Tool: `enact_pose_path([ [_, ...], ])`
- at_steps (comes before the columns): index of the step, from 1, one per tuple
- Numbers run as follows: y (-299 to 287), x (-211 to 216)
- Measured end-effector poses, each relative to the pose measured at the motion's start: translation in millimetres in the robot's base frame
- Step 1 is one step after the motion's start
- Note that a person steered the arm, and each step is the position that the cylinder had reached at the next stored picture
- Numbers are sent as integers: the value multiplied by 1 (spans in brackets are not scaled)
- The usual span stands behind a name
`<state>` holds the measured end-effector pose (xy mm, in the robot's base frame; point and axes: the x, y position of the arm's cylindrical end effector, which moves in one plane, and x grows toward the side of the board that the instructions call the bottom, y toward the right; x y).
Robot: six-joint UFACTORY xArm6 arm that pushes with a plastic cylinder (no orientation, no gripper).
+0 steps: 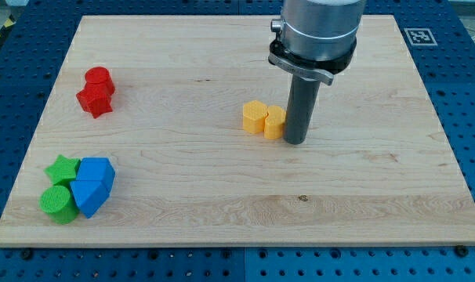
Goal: Move the yellow heart along to yellow hexagon towards center left
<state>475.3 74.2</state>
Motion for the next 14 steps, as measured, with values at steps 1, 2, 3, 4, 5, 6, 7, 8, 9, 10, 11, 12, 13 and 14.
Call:
enact_pose_path([
  [1, -10, -5],
  [2, -9, -4],
  [3, 12, -1],
  [4, 34, -12],
  [5, 34, -22],
  [6, 31, -22],
  [7, 11, -22],
  [8, -9, -22],
  [9, -28, -22],
  [10, -51, -22],
  [11, -74, -22],
  [12, -101, -24],
  [13, -124, -26],
  [14, -143, -27],
])
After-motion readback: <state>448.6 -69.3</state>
